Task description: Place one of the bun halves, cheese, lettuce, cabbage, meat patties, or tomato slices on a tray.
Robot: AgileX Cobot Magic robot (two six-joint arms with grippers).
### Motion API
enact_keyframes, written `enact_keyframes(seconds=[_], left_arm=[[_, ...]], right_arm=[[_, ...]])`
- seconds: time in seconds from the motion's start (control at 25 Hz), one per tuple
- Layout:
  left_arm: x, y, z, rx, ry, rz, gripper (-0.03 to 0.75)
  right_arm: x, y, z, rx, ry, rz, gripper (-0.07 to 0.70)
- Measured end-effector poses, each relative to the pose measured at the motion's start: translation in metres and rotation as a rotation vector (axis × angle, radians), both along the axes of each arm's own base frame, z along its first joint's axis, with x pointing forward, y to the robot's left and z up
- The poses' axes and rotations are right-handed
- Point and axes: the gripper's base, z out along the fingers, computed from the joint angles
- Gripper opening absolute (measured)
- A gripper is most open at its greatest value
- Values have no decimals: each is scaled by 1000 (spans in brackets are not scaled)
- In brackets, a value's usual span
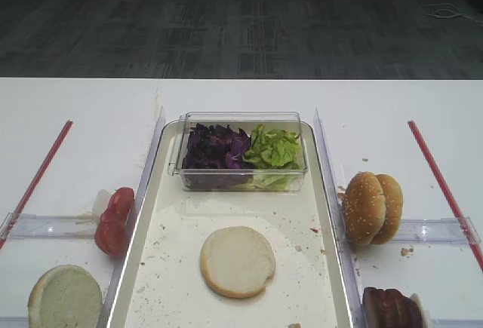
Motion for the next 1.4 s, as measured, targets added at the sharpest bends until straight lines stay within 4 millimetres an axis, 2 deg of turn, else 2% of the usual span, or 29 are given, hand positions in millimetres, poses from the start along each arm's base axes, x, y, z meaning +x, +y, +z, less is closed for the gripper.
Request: enact_keyframes(seconds=[0.44, 0.76, 1.4], left_arm=[[-34, 7, -26, 71, -67, 6, 616], [-43, 8, -50, 82, -35, 8, 616], [-51, 11, -52, 124, -78, 5, 616]], right_arm=[[0, 0, 0, 0, 0, 0, 589], [0, 0, 0, 0, 0, 0, 589], [0, 0, 0, 0, 0, 0, 589]])
